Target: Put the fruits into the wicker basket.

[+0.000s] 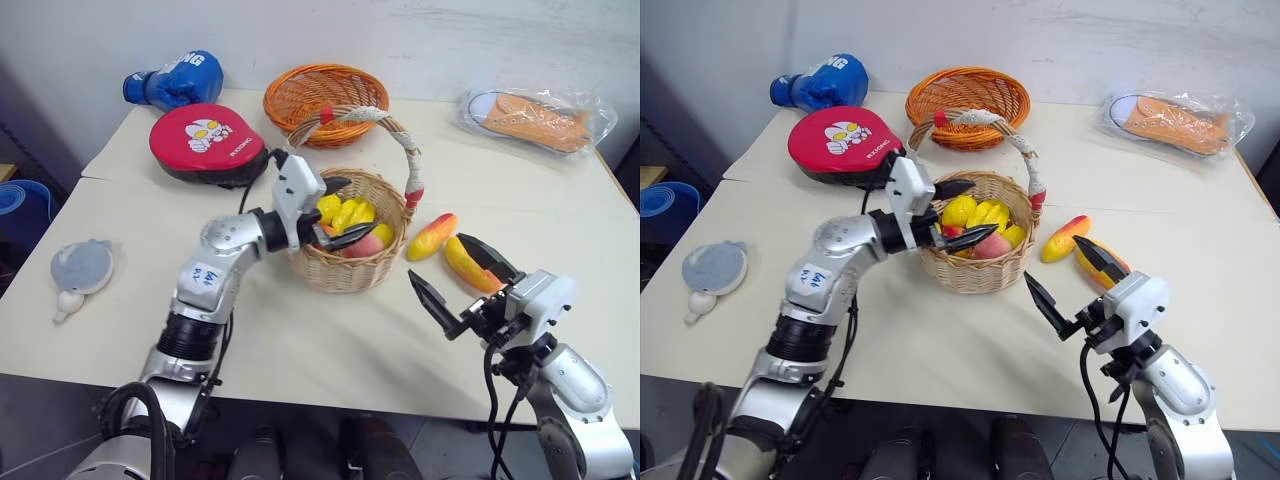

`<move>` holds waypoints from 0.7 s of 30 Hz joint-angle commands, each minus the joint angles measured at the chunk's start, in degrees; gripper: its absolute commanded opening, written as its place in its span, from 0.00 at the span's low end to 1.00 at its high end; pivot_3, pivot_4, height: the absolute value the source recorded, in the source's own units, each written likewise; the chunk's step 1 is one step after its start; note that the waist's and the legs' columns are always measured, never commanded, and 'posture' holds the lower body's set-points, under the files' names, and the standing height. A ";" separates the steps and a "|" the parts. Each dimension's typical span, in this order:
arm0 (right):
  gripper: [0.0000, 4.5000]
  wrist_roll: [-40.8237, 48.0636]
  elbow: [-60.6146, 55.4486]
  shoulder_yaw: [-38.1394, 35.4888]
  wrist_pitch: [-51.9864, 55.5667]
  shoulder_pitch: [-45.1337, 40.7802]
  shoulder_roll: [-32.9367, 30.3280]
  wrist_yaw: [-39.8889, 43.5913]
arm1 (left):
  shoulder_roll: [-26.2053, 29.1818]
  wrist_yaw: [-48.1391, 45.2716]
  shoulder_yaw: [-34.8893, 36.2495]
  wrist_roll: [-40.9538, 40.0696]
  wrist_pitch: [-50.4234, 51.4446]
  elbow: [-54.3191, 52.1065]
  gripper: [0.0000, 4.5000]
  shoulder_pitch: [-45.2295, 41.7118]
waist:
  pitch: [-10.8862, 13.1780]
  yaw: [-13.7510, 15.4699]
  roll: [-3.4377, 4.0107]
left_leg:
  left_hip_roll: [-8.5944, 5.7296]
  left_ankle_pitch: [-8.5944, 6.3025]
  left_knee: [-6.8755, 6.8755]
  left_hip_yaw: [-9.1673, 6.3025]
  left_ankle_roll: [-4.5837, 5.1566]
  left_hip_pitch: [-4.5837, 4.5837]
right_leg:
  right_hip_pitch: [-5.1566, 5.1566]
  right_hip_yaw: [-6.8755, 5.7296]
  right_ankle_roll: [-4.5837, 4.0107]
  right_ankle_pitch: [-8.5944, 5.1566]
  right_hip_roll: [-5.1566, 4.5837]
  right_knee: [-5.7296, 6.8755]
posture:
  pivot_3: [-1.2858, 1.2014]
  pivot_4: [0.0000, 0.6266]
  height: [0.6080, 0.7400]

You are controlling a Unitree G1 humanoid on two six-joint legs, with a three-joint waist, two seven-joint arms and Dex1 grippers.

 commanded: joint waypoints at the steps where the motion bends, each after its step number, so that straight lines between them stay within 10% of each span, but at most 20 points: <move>1: 1.00 2.74 -0.55 -6.76 2.70 3.80 -2.12 0.34 | 9.03 -13.75 6.10 -6.40 -3.90 -1.48 0.99 1.11 | 0.01 -0.28 0.01 | 0.02 0.00 0.00 0.00 -0.01 0.00 | 0.00 -0.01 -0.01 0.00 0.01 0.00 | 0.52 0.24 1.00; 10: 1.00 5.62 5.66 -18.77 5.13 15.95 -2.38 2.06 | 30.50 -28.57 16.39 -15.13 8.61 6.13 0.99 5.80 | 0.07 -0.53 0.12 | -0.01 0.01 -0.30 -0.04 0.03 0.14 | 0.05 -0.08 -0.17 -0.11 -0.09 -0.05 | 0.52 0.24 1.00; 21: 1.00 20.17 11.85 -9.21 43.67 -26.70 -19.86 -11.78 | 24.56 -24.33 16.92 -14.65 6.83 5.39 0.99 9.78 | 0.36 -0.84 0.54 | -0.01 0.09 -0.30 -0.07 0.03 0.05 | -0.16 -0.01 -0.12 -0.04 -0.10 0.12 | 0.52 0.24 1.00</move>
